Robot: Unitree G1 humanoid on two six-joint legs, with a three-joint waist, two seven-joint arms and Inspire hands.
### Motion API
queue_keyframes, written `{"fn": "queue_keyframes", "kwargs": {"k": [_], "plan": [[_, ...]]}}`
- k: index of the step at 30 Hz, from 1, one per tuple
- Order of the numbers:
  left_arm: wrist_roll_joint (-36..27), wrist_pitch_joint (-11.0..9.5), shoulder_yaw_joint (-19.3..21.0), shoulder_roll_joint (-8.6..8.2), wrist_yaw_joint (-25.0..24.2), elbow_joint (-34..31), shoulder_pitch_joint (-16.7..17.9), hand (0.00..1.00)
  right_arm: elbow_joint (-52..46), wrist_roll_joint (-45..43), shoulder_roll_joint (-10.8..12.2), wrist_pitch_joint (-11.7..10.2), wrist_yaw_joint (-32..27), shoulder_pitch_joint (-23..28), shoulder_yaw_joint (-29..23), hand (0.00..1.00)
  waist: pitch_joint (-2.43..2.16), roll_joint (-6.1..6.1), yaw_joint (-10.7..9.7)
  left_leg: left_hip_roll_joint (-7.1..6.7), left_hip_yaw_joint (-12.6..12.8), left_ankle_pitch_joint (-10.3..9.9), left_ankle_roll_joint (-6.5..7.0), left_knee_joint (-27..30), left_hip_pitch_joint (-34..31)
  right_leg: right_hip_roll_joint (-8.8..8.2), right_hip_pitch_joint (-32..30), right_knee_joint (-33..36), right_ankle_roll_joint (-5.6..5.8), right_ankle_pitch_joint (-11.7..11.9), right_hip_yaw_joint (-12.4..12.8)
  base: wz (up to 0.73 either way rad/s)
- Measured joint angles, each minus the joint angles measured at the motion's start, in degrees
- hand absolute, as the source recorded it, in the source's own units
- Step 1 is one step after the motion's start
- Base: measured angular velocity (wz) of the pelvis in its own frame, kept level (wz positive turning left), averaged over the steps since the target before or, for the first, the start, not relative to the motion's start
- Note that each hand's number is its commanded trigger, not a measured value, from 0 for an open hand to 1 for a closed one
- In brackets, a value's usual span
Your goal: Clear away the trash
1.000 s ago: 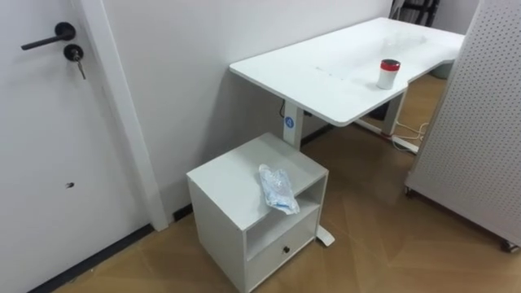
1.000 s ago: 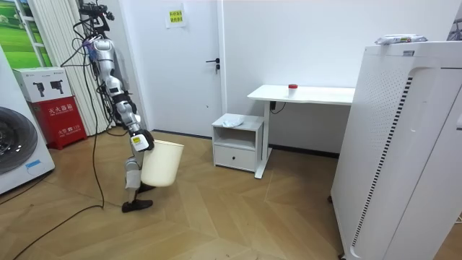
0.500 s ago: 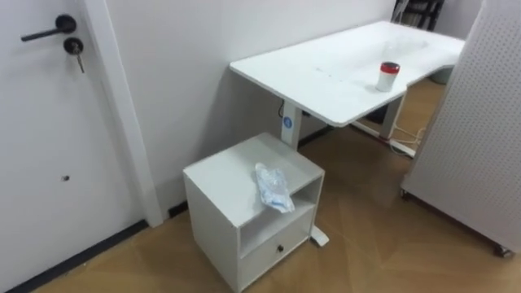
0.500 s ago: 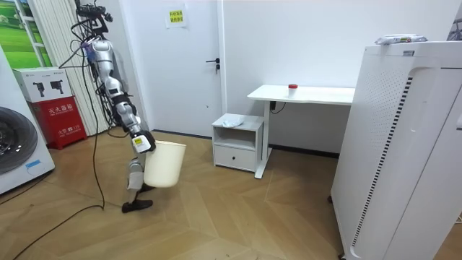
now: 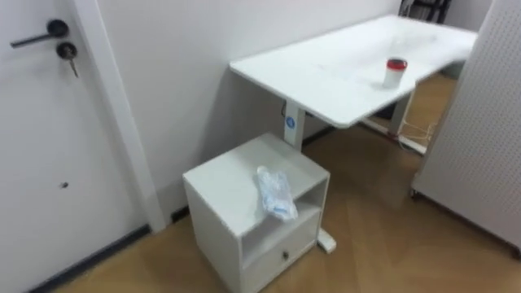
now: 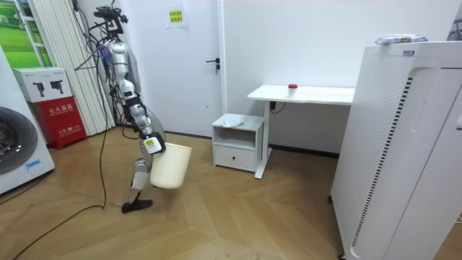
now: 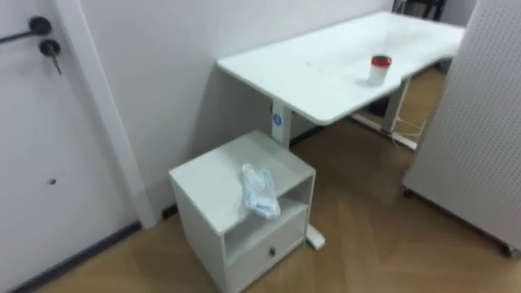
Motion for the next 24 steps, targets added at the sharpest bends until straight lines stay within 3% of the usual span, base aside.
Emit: {"fn": "queue_keyframes", "kwargs": {"k": [2, 3, 6, 8, 9, 11, 13, 14, 15, 16, 17, 18, 20, 21, 22, 23, 24], "plan": [[0.1, -0.4, 0.0, 0.04, 0.1, 0.0, -1.6, 0.00, -0.6, -2.0, 0.0, -0.4, 0.0, -0.1, 0.1, 1.00, 0.11, -0.08, -0.3, -0.37, 0.9, -1.9, 0.02, 0.7, 0.2, -0.89, 0.0, 1.1, 0.37, -0.9, 0.7, -0.23], [0.1, -0.9, 0.0, 0.08, 0.2, 0.0, -2.8, 0.00, -0.8, -2.2, 0.1, -0.6, -0.1, -0.3, 0.2, 1.00, 0.17, -0.24, -0.4, -1.14, 1.0, -2.9, 0.19, 1.2, 0.3, -1.67, -0.1, 2.6, 1.09, -1.6, 0.8, -0.05], [0.1, -2.6, -0.3, 0.24, 1.5, -0.1, -5.6, 0.00, -2.3, -2.2, 0.1, -0.7, -0.7, -0.8, 1.4, 1.00, 0.26, -0.34, -0.4, -1.80, 1.6, -4.9, 0.94, 2.2, 0.4, -3.35, -3.7, 10.7, 1.71, -1.7, 0.3, 0.02], [0.1, -3.1, -0.3, 0.25, 2.3, -0.1, -7.4, 0.00, -2.8, -2.3, 0.1, -1.3, -0.9, -1.6, 1.8, 1.00, 0.27, -0.61, -0.3, -2.09, 2.4, -5.9, 1.53, 2.6, 0.5, -4.64, -6.4, 16.6, 3.26, -0.8, -0.3, 0.07], [-0.1, -3.5, -0.3, 0.31, 2.6, -0.1, -8.1, 0.00, -2.7, -3.5, 0.2, -1.4, -0.9, -2.4, 1.8, 1.00, 0.32, -0.71, -0.3, -2.41, 2.6, -6.4, 2.00, 2.7, 0.7, -5.62, -7.8, 19.8, 4.41, 0.4, -1.7, 0.08], [-1.2, -3.8, -0.6, 0.31, 2.8, -0.3, -8.7, 0.00, -2.8, -4.7, 0.4, -1.7, -0.7, -3.2, 1.9, 1.00, 0.42, -0.69, -0.3, -3.18, 2.7, -6.9, 2.59, 2.0, 1.8, -6.92, -9.8, 24.4, 4.41, 3.2, -2.7, 0.08], [-0.9, -4.1, -1.9, 0.30, 3.5, -0.9, -8.5, 0.00, -3.0, -5.0, 0.3, -2.1, -0.6, -3.5, 1.8, 1.00, 0.35, 0.25, 0.1, -3.25, 2.4, -7.6, 2.83, -1.1, 4.3, -7.05, -13.3, 31.4, 4.25, 11.0, -3.0, 0.02], [-0.8, -4.1, -2.2, 0.35, 3.8, -1.2, -8.4, 0.00, -3.0, -5.0, 0.3, -2.1, -0.6, -3.5, 1.7, 1.00, 0.25, 0.72, 0.2, -3.17, 2.1, -7.7, 2.79, -2.3, 5.4, -7.01, -14.1, 32.8, 4.06, 13.3, -2.9, -0.10], [-0.7, -4.1, -2.7, 0.46, 4.1, -1.6, -7.7, 0.00, -3.3, -5.0, 0.3, -2.2, -0.6, -3.6, 1.6, 1.00, 0.43, 1.48, 0.8, -2.88, 1.7, -7.8, 2.80, -4.1, 7.0, -6.75, -16.0, 35.2, 3.58, 13.0, -2.9, -0.22], [-0.7, -4.1, -2.7, 0.51, 4.7, -1.7, -7.1, 0.00, -4.4, -4.0, 0.2, -2.5, -0.6, -3.6, 1.6, 1.00, 0.57, 1.79, 1.2, -2.41, 1.2, -7.8, 2.77, -5.5, 8.3, -6.24, -18.8, 35.8, 3.09, 9.7, -3.1, -0.24], [-1.0, -4.1, -2.7, 0.51, 5.0, -1.6, -6.8, 0.00, -4.9, -3.8, 0.2, -2.5, -0.5, -3.6, 1.7, 1.00, 0.66, 1.98, 1.2, -2.16, 0.6, -7.9, 2.71, -6.1, 9.0, -5.43, -20.1, 35.0, 2.88, 8.2, -3.2, -0.12], [-1.1, -4.1, -3.0, 0.56, 5.1, -1.6, -6.3, 0.00, -5.1, -3.4, 0.3, -3.0, -0.3, -3.5, 1.7, 1.00, 0.97, 2.97, 0.9, -1.50, -0.8, -7.8, 2.38, -7.1, 10.4, -3.79, -21.9, 30.9, 2.52, 6.3, -3.9, 0.12], [-1.1, -4.2, -4.9, 1.06, 5.2, -1.6, -6.0, 0.00, -4.9, -1.8, 0.3, -3.4, 0.0, -3.2, 1.7, 1.00, 0.93, 2.96, 0.3, -1.11, -1.5, -7.7, 2.06, -9.0, 12.4, -2.99, -23.4, 20.5, 2.31, 6.0, -4.7, 0.26], [-1.1, -4.4, -5.0, 1.08, 5.2, -1.7, -5.2, 0.00, -4.7, -1.7, 0.3, -3.8, 0.1, -3.0, 1.6, 1.00, 0.75, 2.68, 0.0, -1.10, -1.8, -7.8, 1.66, -10.0, 13.6, -2.90, -23.7, 11.8, 2.06, 7.4, -4.6, 0.41], [-1.1, -4.5, -4.9, 1.01, 5.2, -1.7, -4.9, 0.00, -4.1, -1.7, 0.2, -4.4, 0.3, -2.8, 1.4, 1.00, 0.59, 2.62, -0.9, -0.79, -3.2, -8.3, 0.96, -10.1, 14.6, -2.22, -23.4, 5.9, 2.62, 13.7, -4.2, 0.48], [-1.1, -4.4, -4.9, 0.90, 5.1, -1.6, -4.5, 0.00, -3.8, -1.7, 0.2, -4.6, 0.5, -2.5, 1.4, 1.00, 0.30, 2.96, -1.4, -0.42, -3.6, -8.3, 0.56, -10.3, 15.3, -1.61, -22.6, 4.7, 2.28, 14.6, -4.1, 0.50], [-1.0, -4.5, -4.9, 0.90, 5.1, -1.8, -3.8, 0.00, -3.0, -1.7, 0.2, -4.9, 0.6, -2.2, 1.4, 1.00, -0.54, 3.05, -1.8, 0.25, -3.8, -8.0, -0.11, -11.2, 16.2, -0.11, -20.5, 2.5, 2.00, 14.9, -4.6, 0.25]]}}
